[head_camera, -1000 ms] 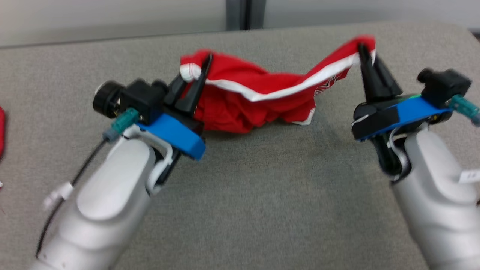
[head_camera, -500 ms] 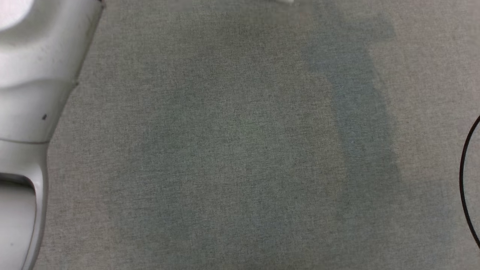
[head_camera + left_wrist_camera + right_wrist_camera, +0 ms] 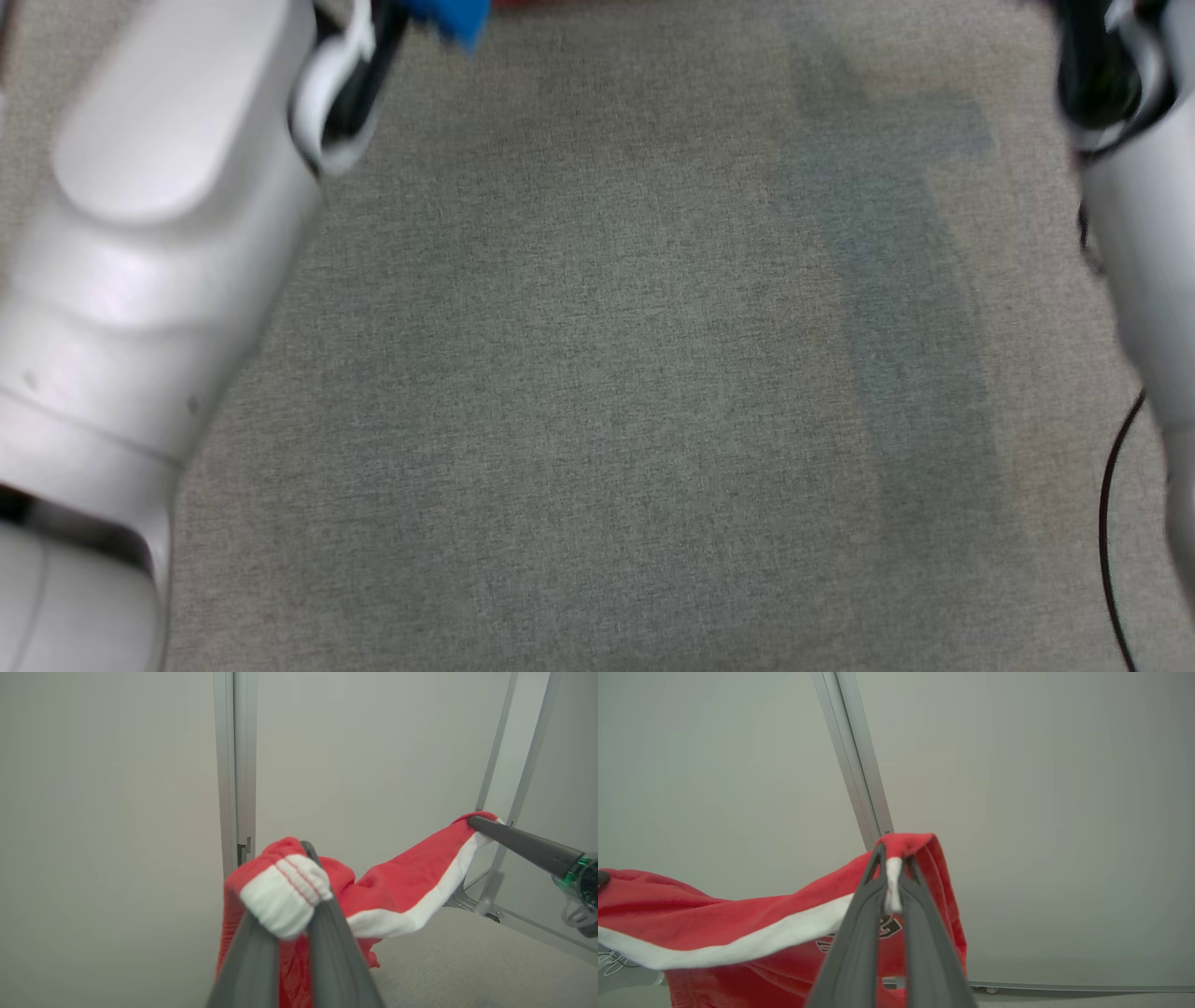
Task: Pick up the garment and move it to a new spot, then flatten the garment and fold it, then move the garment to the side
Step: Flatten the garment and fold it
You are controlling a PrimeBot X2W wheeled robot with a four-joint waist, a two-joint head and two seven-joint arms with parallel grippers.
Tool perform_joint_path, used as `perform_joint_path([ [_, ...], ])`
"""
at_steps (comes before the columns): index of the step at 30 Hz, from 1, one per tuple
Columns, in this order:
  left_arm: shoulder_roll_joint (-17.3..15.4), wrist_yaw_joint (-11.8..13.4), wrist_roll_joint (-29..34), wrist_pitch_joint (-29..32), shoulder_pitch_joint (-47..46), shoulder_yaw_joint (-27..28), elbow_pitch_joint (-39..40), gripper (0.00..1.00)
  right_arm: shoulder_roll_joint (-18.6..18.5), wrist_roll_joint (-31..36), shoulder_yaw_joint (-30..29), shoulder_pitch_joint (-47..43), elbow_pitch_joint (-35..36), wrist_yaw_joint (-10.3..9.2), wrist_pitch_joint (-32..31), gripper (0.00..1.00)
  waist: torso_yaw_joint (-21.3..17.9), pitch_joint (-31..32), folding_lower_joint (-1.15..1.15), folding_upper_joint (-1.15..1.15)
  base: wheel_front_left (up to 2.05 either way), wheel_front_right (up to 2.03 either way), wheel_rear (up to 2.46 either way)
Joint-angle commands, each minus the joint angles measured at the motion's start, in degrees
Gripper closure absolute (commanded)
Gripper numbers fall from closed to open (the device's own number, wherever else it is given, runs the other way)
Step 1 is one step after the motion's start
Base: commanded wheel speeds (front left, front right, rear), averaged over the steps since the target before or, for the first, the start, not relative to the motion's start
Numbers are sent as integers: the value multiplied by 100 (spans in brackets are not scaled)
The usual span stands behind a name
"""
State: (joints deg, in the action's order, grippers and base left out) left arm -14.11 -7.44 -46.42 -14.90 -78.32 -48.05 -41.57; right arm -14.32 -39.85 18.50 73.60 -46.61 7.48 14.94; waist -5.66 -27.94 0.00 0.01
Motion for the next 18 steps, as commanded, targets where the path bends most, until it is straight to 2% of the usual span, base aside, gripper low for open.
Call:
perform_joint_path([
  [1,-26,-2,78,-35,325,56,119,100,17,22,36,-375,123,3,31,100,-4,38,0,-1,0,0,0],
  [12,-45,122,760,-36,3614,670,1211,100,96,132,-179,-3495,1279,3,33,100,99,614,0,-1,0,0,0],
  [18,-80,178,1049,-36,5243,808,1718,100,104,195,-269,-5067,1827,3,32,100,145,1082,0,-1,0,0,0],
])
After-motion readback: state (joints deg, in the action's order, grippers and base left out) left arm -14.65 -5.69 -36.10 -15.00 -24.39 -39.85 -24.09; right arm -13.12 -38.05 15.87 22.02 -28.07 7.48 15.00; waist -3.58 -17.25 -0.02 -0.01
